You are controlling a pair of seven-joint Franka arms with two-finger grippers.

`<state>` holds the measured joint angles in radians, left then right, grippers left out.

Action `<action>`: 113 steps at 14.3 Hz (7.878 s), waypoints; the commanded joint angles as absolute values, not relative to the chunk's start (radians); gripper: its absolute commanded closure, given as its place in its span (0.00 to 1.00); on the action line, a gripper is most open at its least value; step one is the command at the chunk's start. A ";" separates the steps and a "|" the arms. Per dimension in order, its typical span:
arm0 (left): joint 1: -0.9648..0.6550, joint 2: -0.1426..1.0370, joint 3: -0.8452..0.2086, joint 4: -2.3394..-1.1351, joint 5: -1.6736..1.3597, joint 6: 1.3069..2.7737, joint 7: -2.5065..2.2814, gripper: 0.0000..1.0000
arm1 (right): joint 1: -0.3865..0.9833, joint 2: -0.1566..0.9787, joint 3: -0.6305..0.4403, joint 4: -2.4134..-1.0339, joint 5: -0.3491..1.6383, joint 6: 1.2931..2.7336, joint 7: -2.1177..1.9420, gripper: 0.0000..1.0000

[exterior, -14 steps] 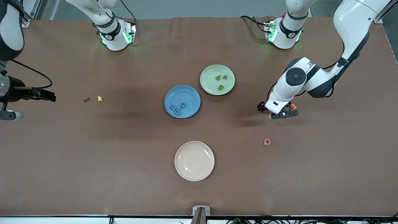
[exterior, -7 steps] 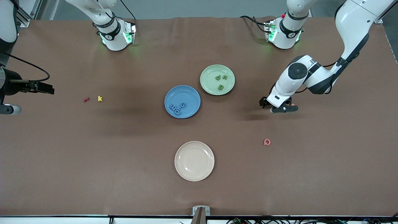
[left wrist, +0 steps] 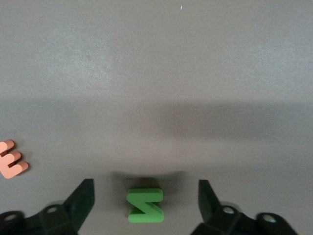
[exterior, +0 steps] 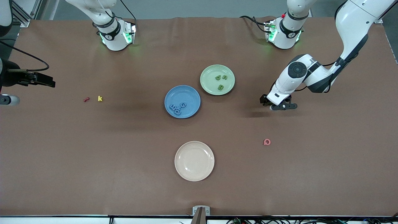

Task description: Sort letters by color into matching plates

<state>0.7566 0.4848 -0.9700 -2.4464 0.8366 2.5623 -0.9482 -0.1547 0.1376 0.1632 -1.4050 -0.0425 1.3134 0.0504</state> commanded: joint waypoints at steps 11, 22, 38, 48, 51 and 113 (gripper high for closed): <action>0.767 0.520 -0.959 -2.473 0.865 2.579 -0.983 0.47 | -0.017 -0.129 0.006 -1.663 -0.005 1.465 0.028 0.00; 0.765 0.502 -0.968 -2.474 0.865 2.557 -1.031 0.73 | -0.040 -0.140 0.018 -1.646 0.015 1.471 0.023 0.00; 0.319 0.512 -1.195 -2.310 0.584 2.422 -1.483 0.73 | -0.046 -0.138 0.011 -1.644 0.040 1.485 -0.025 0.00; -0.041 0.578 -0.954 -2.192 0.583 2.424 -1.558 0.73 | -0.046 -0.140 0.011 -1.646 0.071 1.485 -0.017 0.00; -0.152 0.601 -0.855 -2.155 0.584 2.430 -1.571 0.73 | -0.045 -0.140 0.012 -1.644 0.069 1.489 -0.018 0.00; 0.325 -0.003 -0.246 -1.578 -0.035 1.669 0.017 0.01 | -0.048 -0.135 0.011 -1.649 0.014 1.525 -0.052 0.00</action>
<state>0.4737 0.0156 -0.3936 -1.5770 -0.0483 1.6842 0.0157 -0.0399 -0.1265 0.0061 -1.6412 0.0026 1.5199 -0.0381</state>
